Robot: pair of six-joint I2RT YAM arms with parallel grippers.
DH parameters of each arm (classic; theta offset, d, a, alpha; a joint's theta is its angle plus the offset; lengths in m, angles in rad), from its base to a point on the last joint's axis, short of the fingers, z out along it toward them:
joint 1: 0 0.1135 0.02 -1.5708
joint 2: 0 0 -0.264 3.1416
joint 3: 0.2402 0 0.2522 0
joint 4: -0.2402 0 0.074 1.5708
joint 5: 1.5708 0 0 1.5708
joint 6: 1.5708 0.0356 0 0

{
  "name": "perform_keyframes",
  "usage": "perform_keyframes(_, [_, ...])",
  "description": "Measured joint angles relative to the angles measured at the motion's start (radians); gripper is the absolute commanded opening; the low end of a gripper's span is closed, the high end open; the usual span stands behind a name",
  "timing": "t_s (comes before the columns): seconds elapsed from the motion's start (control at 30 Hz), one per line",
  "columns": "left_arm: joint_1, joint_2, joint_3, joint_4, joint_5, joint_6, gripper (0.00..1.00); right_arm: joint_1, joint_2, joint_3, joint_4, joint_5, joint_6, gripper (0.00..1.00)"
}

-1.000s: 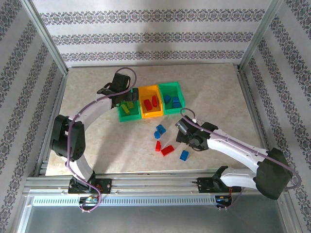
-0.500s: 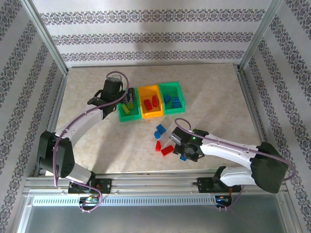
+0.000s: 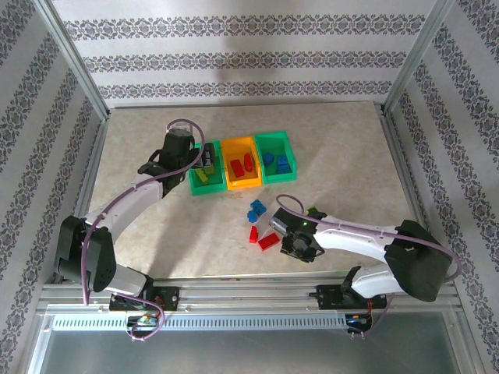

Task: Sort the legos into containers by color
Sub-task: Pick up the lego from the bottom-center of the table.

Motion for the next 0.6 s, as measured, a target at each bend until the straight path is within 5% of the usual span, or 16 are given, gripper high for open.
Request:
perform_keyframes(0.3, [0.000, -0.013, -0.015, 0.001, -0.039, 0.000, 1.00, -0.026, 0.034, 0.050, -0.008, 0.010, -0.066, 0.23])
perform_keyframes(0.6, [0.000, -0.084, -0.072, 0.003, -0.084, -0.001, 1.00, -0.211, 0.067, 0.274, -0.003, 0.098, -0.301, 0.21])
